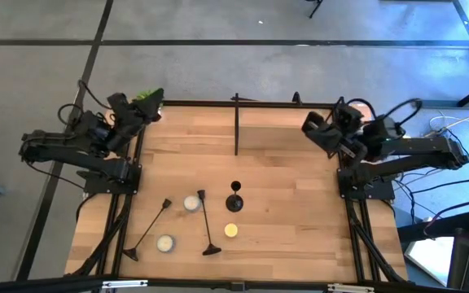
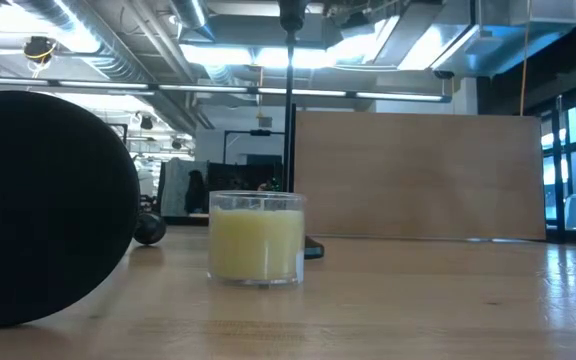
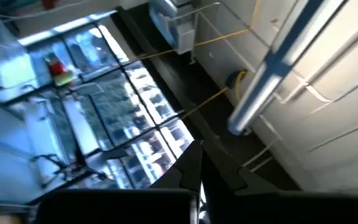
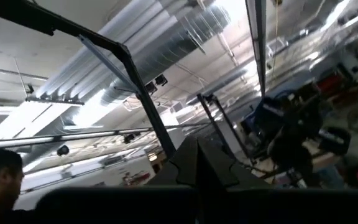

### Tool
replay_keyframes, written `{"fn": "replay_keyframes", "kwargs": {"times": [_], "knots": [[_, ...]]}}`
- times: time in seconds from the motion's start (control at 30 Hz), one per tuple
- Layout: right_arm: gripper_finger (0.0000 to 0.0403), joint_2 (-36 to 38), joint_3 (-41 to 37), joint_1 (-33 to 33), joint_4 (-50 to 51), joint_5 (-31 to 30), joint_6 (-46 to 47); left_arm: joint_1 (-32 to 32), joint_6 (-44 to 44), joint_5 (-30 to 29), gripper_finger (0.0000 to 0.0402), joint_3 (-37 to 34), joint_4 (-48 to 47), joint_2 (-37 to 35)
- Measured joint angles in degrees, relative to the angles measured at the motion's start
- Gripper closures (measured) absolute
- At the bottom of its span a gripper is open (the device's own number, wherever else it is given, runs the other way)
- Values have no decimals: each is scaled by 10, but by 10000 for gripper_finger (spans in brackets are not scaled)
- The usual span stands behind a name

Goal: Pick & Place candle stick holders
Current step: Prepare the shelf to begin the demonstration

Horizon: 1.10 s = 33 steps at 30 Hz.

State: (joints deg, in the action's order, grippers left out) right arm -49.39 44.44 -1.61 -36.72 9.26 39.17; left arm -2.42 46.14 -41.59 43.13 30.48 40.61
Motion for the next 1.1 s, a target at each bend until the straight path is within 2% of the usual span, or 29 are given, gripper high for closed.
{"fn": "replay_keyframes", "kwargs": {"times": [0.07,0.2,0.33,0.4,0.47,0.6,0.67,0.83,0.93,1.03,1.1], "knots": [[402,-6,0,0,1,0,27,0,43,9,400,0,-9,4],[402,-8,0,2,1,0,77,0,221,59,400,0,12,-2],[402,-8,0,2,3,18,122,-4,236,176,400,0,12,-8],[402,-8,0,2,3,29,125,-8,236,215,400,0,11,-7],[402,-8,0,2,3,30,125,-11,236,219,400,0,10,0],[402,-8,0,2,1,30,125,-8,247,176,400,0,10,11],[402,-8,0,2,1,30,125,0,223,143,400,0,9,15],[402,-8,0,1,3,21,125,6,126,110,400,0,10,30],[402,-8,0,1,4,18,94,5,88,95,400,0,9,46],[402,-8,0,1,10,-7,48,23,23,105,400,1,34,65],[402,-8,0,1,22,-31,21,44,-53,175,400,24,29,85]]}}
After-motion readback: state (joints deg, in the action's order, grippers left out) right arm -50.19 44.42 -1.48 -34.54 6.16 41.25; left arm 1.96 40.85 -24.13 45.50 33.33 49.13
